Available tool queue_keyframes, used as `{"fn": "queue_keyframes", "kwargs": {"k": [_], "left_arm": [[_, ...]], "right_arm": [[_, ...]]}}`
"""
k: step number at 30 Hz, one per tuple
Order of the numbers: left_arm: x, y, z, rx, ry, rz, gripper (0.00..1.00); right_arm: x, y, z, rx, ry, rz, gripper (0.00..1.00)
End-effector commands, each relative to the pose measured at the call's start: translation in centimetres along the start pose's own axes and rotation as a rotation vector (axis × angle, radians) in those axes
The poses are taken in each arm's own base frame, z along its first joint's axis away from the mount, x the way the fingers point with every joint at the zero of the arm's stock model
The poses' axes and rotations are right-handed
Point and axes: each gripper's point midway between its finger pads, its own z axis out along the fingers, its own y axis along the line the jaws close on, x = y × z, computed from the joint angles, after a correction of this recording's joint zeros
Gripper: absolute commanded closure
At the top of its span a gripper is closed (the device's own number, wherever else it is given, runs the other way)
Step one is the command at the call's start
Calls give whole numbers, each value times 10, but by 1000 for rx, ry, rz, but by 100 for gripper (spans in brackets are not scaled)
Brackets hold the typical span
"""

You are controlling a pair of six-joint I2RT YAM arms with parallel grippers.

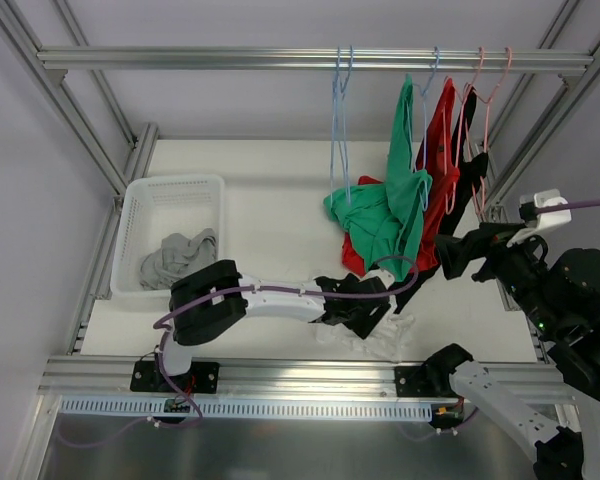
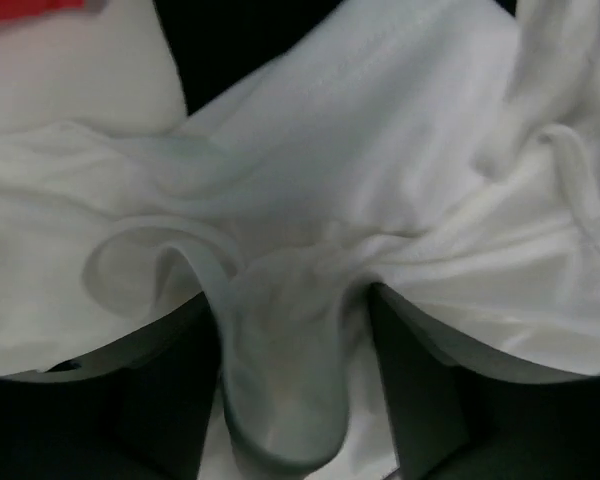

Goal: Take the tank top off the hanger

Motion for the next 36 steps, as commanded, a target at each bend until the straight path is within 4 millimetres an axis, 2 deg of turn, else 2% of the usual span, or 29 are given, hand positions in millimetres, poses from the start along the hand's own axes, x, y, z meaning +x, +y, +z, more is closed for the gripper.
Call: {"fn": "queue_keyframes", "kwargs": {"k": [1,2,3,4,5,7,8,9,11,12,13,14,15,16,17,19,20,22,23,26,27,28,29,30,32,33,35,36], "left_arm": [[3,-1,-7,-30,-12,-33,46],[11,7,-10,-54,-4,-33,76],[3,10,-23,-58,-36,-42,90],[-2,21,-30,-112,-68,-46,100],[-6,29,-39,-144,-90,-49,100],[-22,50,-78,-227,-155,-81,100],[-32,69,-95,-316,-217,-95,100],[-41,83,-127,-358,-265,-117,100],[-56,113,-166,-471,-373,-201,100],[-59,128,-196,-493,-415,-243,100],[-62,139,-211,-510,-450,-301,100],[-64,161,-223,-548,-472,-356,100],[-67,175,-248,-546,-523,-416,100],[-67,188,-259,-558,-543,-453,100],[-67,215,-281,-583,-582,-531,100],[-66,240,-303,-615,-618,-593,100],[-62,271,-322,-684,-646,-668,100],[-56,299,-333,-715,-636,-738,100],[-43,333,-342,-796,-629,-831,100],[-25,365,-335,-809,-593,-989,100],[-10,385,-339,-867,-585,-1061,100],[-2,395,-335,-885,-563,-1099,100],[4,406,-321,-892,-509,-1135,100],[11,417,-318,-899,-487,-1174,100],[12,423,-300,-885,-427,-1182,100],[13,422,-297,-880,-420,-1190,86],[17,418,-296,-866,-426,-1206,31],[16,415,-298,-853,-435,-1208,2]], "right_arm": [[16,-5,-1,15,54,-34,1],[13,-6,-6,14,37,-33,1],[12,-5,-9,9,27,-34,1],[12,-5,-10,8,25,-35,1],[11,-6,-10,10,22,-35,1],[14,-8,-10,19,26,-39,1],[16,-8,-8,23,34,-42,0],[18,-8,-6,24,42,-42,1],[24,-8,-1,27,66,-40,1],[27,-8,1,28,73,-40,1],[26,-8,2,29,70,-40,1],[29,-8,5,33,79,-40,1],[30,-8,6,33,80,-41,1],[30,-7,8,32,80,-39,1],[30,-6,9,29,82,-39,0],[30,-6,15,33,91,-44,1],[31,-7,17,39,98,-49,1],[31,-7,23,47,109,-51,0],[32,-7,28,51,122,-51,0],[32,-3,39,46,148,-47,0],[27,-2,40,41,139,-43,0],[25,0,42,37,138,-44,1],[24,2,46,31,147,-49,1],[18,3,47,25,136,-49,1],[13,0,51,46,138,-55,0],[13,-2,60,61,157,-67,1],[-1,-15,67,120,147,-78,0],[2,-17,83,128,190,-77,1]]}}
